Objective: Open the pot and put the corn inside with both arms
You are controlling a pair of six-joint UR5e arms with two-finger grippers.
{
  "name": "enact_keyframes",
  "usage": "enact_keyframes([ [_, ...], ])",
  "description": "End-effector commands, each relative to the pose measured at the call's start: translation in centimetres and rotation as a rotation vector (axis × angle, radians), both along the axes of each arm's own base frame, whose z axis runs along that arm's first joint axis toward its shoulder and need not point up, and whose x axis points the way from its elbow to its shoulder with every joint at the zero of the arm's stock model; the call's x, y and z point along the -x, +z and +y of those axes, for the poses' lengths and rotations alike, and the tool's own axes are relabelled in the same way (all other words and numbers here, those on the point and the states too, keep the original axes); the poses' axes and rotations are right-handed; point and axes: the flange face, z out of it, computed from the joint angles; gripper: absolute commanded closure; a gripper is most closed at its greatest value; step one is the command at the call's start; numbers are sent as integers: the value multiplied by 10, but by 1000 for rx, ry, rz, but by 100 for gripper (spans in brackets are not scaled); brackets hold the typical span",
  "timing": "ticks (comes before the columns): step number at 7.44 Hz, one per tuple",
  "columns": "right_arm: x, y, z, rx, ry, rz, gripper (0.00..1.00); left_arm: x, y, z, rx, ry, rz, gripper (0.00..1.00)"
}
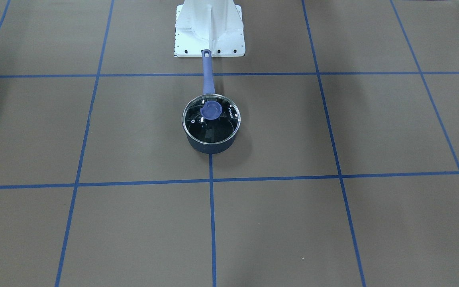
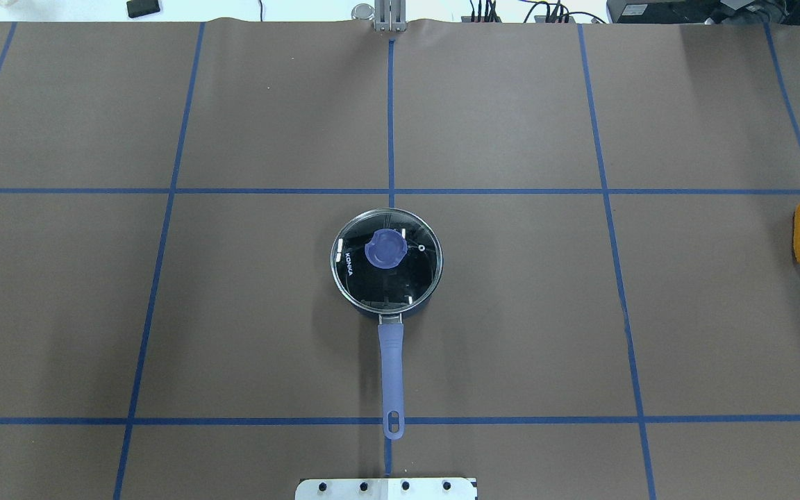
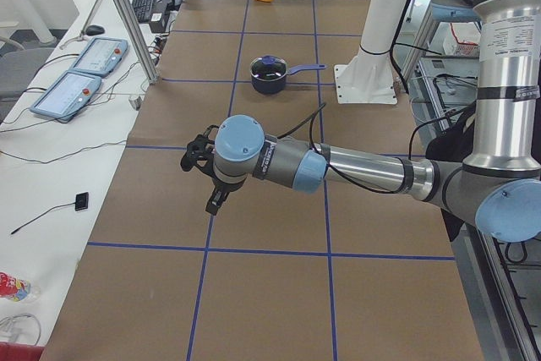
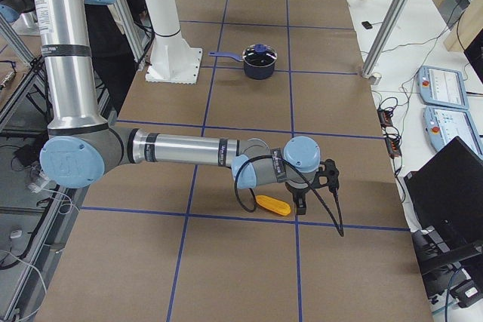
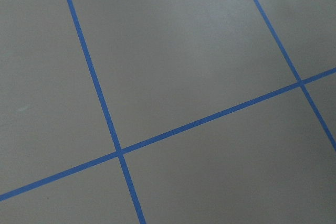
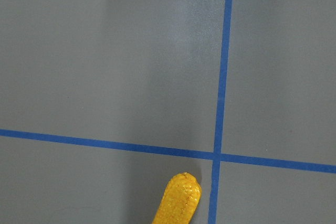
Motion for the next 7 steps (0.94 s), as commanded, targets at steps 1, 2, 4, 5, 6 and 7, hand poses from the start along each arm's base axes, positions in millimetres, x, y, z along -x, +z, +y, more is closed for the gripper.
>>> enact_keyframes([
  [1,0,-7,-3,-12,0,-3,0,0,-1,0,-1,0,0,3],
  [2,1,-5,-6,-9,1,13,0,0,-2,0,-2,-1,0,3],
  [4,29,7,-2,21,-47,32,0,-1,-6,-5,6,-6,4,3],
  [5,56,6,-5,96,-17,49,0,-2,-19,-11,41,-44,25,2],
  [6,90,6,-6,192,23,63,0,-13,-31,-20,61,-44,50,2],
  [7,98,6,-6,195,19,80,0,-28,-45,-32,83,-46,61,2],
])
